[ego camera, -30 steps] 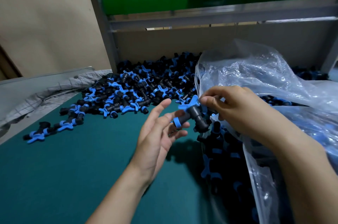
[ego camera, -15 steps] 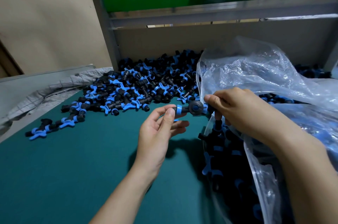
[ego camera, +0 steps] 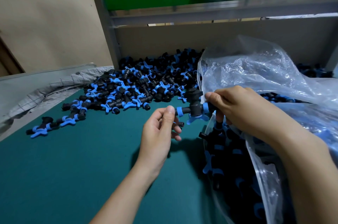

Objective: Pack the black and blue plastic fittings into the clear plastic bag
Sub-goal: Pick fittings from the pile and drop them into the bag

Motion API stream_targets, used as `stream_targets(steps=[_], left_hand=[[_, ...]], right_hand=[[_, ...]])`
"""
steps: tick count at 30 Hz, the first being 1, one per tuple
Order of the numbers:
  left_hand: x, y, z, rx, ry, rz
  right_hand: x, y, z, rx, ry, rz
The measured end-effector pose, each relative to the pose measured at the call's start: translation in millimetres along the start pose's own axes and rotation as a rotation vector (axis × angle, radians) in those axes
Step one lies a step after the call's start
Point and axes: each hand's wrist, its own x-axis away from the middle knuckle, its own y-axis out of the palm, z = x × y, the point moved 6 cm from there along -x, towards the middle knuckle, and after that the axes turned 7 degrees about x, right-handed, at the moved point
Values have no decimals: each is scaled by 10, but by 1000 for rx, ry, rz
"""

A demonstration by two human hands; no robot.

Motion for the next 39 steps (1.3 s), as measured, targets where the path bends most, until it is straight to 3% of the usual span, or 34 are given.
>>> stream_targets(steps=[8,12,16,20,25,31,36,39], left_hand=[[10,33,-35,76,-91,-62],[-32,-41,7,152,-82,3],[-63,-102,39,152,-81,36],[21,47,23,71,-108,-98],[208,293,-11,-96,-91,-298],[490,630,-139,-132,-121,-439],[601,758,-159,-344,65,-385],[673,823,-91,-604,290,-393]], right_hand=[[-5,-36,-4,-28,-10,8],[42,-141,3,-250,9,40],[91,-197,-38,-302,4,49],[86,-234,-151,-346,-52,83],[131,-434,-267,-498,-130,297],[152,-413,-394,-486,-163,290],[152,-374,-433,-449,-165,260],[144,-344,-417,-396,-158,247]])
